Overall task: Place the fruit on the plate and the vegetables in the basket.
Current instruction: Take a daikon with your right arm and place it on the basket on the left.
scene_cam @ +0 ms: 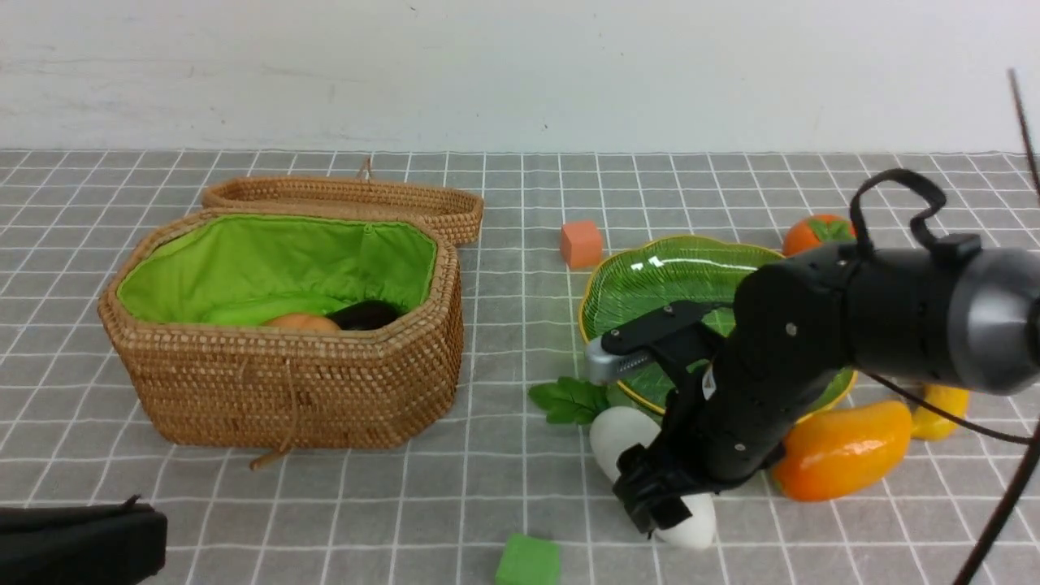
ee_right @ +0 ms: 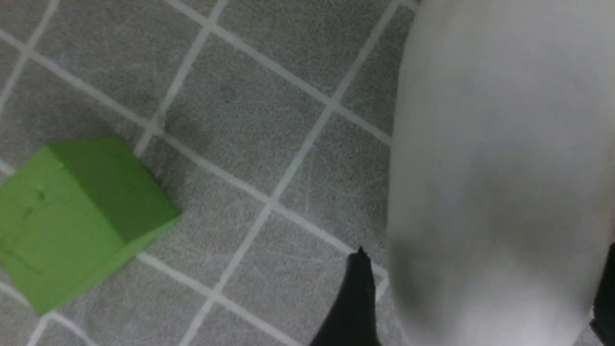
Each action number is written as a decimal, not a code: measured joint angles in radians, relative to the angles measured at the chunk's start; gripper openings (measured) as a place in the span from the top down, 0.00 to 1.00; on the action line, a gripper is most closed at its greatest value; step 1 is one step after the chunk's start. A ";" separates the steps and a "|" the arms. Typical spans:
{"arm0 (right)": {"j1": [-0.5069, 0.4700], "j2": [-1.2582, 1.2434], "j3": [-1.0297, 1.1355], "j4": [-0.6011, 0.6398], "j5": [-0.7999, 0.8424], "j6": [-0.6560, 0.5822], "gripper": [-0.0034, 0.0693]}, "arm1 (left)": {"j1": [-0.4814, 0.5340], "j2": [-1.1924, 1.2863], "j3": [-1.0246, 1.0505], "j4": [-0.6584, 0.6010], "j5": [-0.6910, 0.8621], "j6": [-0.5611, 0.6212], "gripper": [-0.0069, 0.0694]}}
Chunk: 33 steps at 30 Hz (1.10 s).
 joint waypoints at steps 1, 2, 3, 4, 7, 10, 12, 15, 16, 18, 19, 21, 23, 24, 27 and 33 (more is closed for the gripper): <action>0.000 0.012 -0.001 -0.001 -0.009 0.000 0.12 | 0.000 0.000 0.000 -0.004 0.001 0.000 0.93; 0.000 0.021 -0.001 -0.002 -0.015 0.000 0.13 | 0.000 0.000 0.000 -0.005 0.001 0.000 0.93; 0.000 0.030 -0.001 -0.002 -0.022 0.000 0.15 | 0.000 0.000 0.000 -0.007 0.002 0.000 0.93; 0.000 0.039 -0.001 -0.002 -0.027 -0.005 0.18 | 0.000 0.000 0.000 -0.007 0.003 0.000 0.93; 0.000 0.046 -0.003 -0.002 -0.031 -0.024 0.24 | 0.000 0.000 0.000 -0.007 0.006 0.000 0.93; 0.002 0.048 -0.004 0.001 -0.031 -0.051 0.24 | 0.000 0.000 0.000 -0.006 0.008 0.000 0.93; 0.011 0.040 -0.011 0.003 -0.006 -0.058 0.24 | 0.000 0.000 0.000 0.010 0.009 0.000 0.93; 0.031 0.006 -0.037 0.014 0.049 -0.067 0.24 | 0.000 -0.001 0.000 0.042 0.009 0.000 0.93; 0.038 -0.014 -0.048 0.018 0.067 -0.068 0.24 | 0.000 -0.001 0.000 0.050 0.009 0.000 0.93; 0.059 -0.059 -0.094 0.039 0.098 -0.071 0.24 | 0.000 -0.001 0.000 0.057 0.009 0.000 0.93; 0.075 -0.098 -0.135 0.055 0.116 -0.076 0.24 | 0.000 -0.001 0.000 0.057 0.009 0.000 0.93; 0.099 -0.139 -0.234 0.082 0.119 -0.085 0.24 | 0.000 -0.001 0.000 0.061 0.007 -0.003 0.93; 0.111 -0.145 -0.291 0.094 0.106 -0.101 0.24 | 0.000 -0.001 0.000 0.069 0.005 -0.017 0.93; 0.123 -0.135 -0.362 0.115 0.083 -0.151 0.24 | 0.000 -0.001 0.000 0.088 0.004 -0.050 0.93; 0.149 -0.051 -0.528 0.189 0.026 -0.363 0.24 | 0.000 -0.001 -0.006 0.196 0.003 -0.171 0.93; 0.171 0.175 -0.754 0.319 -0.055 -0.678 0.24 | 0.000 -0.001 -0.013 0.436 0.021 -0.433 0.93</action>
